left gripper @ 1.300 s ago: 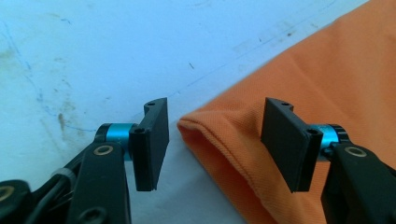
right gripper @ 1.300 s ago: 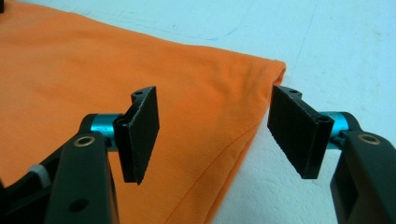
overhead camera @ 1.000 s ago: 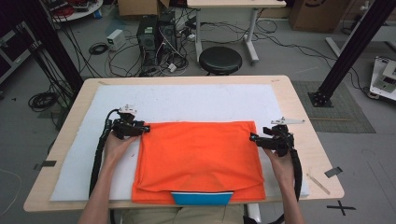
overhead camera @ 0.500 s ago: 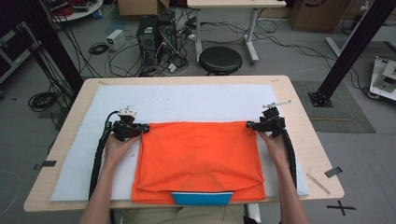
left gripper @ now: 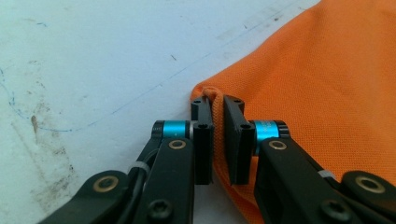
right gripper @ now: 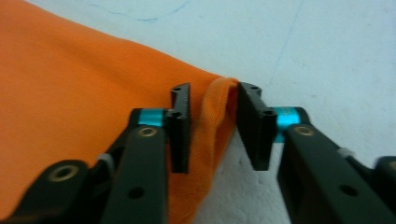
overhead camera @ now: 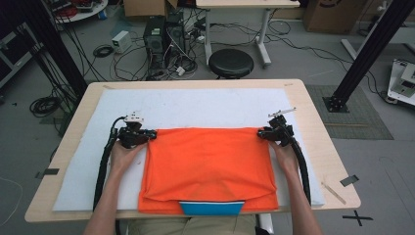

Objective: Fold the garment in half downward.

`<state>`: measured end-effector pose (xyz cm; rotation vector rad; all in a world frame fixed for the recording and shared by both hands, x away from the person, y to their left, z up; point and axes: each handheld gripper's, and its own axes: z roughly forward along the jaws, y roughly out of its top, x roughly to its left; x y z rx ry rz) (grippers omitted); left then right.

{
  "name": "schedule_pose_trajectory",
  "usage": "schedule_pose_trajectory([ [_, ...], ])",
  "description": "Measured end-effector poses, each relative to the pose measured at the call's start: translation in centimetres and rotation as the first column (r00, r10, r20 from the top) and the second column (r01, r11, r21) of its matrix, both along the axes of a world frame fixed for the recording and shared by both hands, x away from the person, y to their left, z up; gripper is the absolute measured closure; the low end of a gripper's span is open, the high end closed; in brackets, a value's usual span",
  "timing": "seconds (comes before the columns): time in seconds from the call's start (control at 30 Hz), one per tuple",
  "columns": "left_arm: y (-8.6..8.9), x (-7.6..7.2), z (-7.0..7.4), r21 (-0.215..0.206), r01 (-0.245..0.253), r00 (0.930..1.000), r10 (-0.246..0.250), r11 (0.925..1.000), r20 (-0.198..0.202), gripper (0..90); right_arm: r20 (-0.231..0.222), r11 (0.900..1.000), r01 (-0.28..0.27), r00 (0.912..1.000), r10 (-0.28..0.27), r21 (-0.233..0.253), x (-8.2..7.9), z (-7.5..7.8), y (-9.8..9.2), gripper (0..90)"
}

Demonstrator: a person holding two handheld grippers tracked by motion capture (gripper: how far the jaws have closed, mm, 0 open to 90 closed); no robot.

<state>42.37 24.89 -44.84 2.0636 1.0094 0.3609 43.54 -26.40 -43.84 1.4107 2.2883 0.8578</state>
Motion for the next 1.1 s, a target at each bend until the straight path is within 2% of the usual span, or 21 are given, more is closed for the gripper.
schedule_pose_trajectory([
  [0.13, -0.1, 0.0, 0.0, 0.007, -0.002, 1.0000, 0.002, 1.0000, 0.005, 82.7, -0.007, 0.999, 0.001, 1.0000, -0.001, 0.040, -0.2, -0.2, 0.2, 82.0],
  [0.2, -0.2, -0.1, 0.1, 0.012, -0.008, 1.0000, 0.008, 0.9999, 0.006, 82.7, 0.000, 0.999, -0.002, 1.0000, 0.002, 0.045, -0.2, -0.2, 0.3, 83.7],
  [0.4, -0.9, 0.0, 0.5, 0.064, -0.026, 0.9996, 0.025, 0.9976, 0.010, 83.3, 0.031, 1.000, -0.001, 0.9995, 0.001, -0.014, -0.3, 0.0, 0.9, 85.9],
  [0.5, -0.5, 0.3, 0.4, 0.031, -0.042, 0.9991, 0.042, 0.9987, -0.005, 83.5, 0.043, 1.000, 0.002, 0.9991, -0.001, -0.027, 0.1, 0.1, 0.8, 86.0],
  [0.57, -0.1, 0.6, 0.3, 0.003, -0.054, 0.9983, 0.054, 0.9985, -0.023, 83.6, 0.032, 1.000, 0.011, 0.9994, -0.010, -0.026, 0.4, 0.2, 0.9, 86.0],
  [0.67, 0.0, 1.0, 0.5, -0.006, -0.064, 0.9962, 0.063, 0.9980, -0.061, 83.7, 0.028, 0.999, 0.012, 0.9996, -0.011, -0.043, 0.9, 0.4, 1.3, 86.0],
  [0.7, -0.2, 1.3, 0.7, 0.007, -0.069, 0.9951, 0.069, 0.9976, -0.071, 83.7, 0.030, 0.998, 0.010, 0.9995, -0.008, -0.057, 1.1, 0.4, 1.3, 86.0],
  [0.73, -0.5, 1.6, 1.0, 0.041, -0.063, 0.9946, 0.066, 0.9972, -0.080, 83.7, 0.029, 0.998, 0.011, 0.9995, -0.009, -0.061, 1.3, 0.5, 1.4, 86.0],
  [0.8, -1.1, 2.1, 1.3, 0.093, -0.063, 0.9948, 0.070, 0.9937, -0.074, 83.7, 0.029, 0.998, 0.018, 0.9995, -0.016, -0.058, 1.7, 0.5, 1.5, 85.9],
  [0.87, -1.3, 2.9, 1.4, 0.105, -0.062, 0.9938, 0.071, 0.9926, -0.085, 83.7, 0.022, 0.998, 0.025, 0.9995, -0.024, -0.058, 2.1, 0.4, 1.4, 85.9],
  [0.9, -1.4, 3.3, 1.5, 0.101, -0.069, 0.9925, 0.078, 0.9926, -0.094, 83.7, 0.017, 0.998, 0.026, 0.9995, -0.025, -0.054, 2.3, 0.3, 1.4, 85.9],
  [0.93, -1.4, 3.5, 1.4, 0.105, -0.073, 0.9933, 0.082, 0.9918, -0.081, 83.7, 0.016, 0.998, 0.031, 0.9994, -0.031, -0.052, 2.5, 0.3, 1.4, 85.9],
  [1.1, -1.0, 4.1, 0.9, 0.045, -0.107, 0.9915, 0.110, 0.9932, -0.069, 83.8, 0.019, 0.996, 0.043, 0.9989, -0.042, -0.073, 3.5, 0.4, 1.6, 85.9],
])
